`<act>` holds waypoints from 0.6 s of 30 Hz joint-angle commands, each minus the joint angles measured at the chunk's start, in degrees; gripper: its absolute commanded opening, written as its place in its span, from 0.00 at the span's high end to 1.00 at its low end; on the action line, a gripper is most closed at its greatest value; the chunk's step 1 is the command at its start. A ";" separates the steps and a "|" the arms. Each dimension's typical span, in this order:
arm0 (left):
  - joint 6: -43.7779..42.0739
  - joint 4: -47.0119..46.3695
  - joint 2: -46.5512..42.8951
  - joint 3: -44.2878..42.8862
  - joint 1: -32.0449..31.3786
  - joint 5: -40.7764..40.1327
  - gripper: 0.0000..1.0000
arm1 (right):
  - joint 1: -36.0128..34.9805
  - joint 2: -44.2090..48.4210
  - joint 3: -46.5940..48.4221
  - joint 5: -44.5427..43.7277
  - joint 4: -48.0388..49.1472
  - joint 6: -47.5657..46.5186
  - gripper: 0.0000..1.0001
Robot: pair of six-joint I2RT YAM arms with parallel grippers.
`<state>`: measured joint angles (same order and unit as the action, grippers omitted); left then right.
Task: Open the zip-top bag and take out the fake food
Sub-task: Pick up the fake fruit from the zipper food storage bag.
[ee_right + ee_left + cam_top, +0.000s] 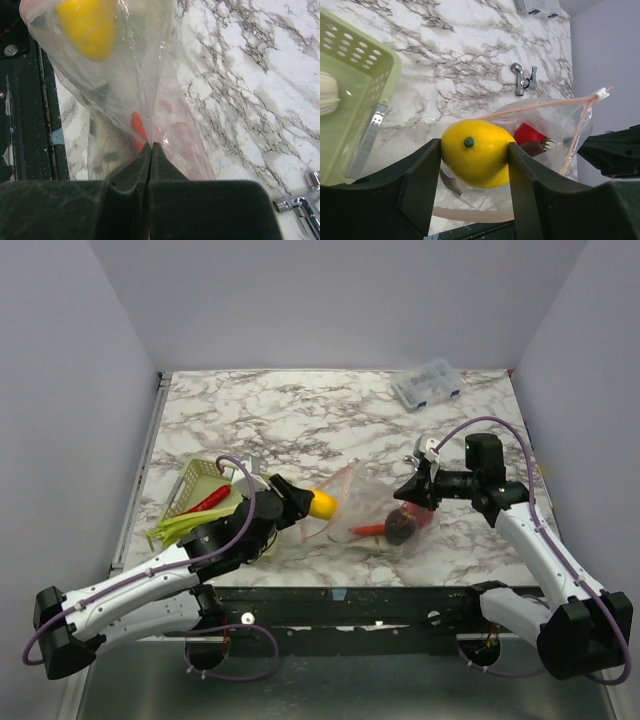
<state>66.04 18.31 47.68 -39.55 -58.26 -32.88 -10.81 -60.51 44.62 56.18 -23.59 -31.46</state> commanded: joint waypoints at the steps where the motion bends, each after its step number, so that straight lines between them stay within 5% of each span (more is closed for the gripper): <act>1: -1.70 3.95 -3.18 -1.85 0.03 -4.69 1.00 | -0.25 -0.63 -0.39 -1.10 0.92 0.09 1.00; 18: -6.53 11.58 -14.23 -2.21 8.72 -5.92 1.00 | -0.27 -1.04 -0.41 -1.20 0.74 0.00 1.00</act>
<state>62.87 27.16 35.70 -39.77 -52.45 -37.43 -10.81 -61.12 44.62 56.18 -23.59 -31.46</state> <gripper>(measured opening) 0.530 0.005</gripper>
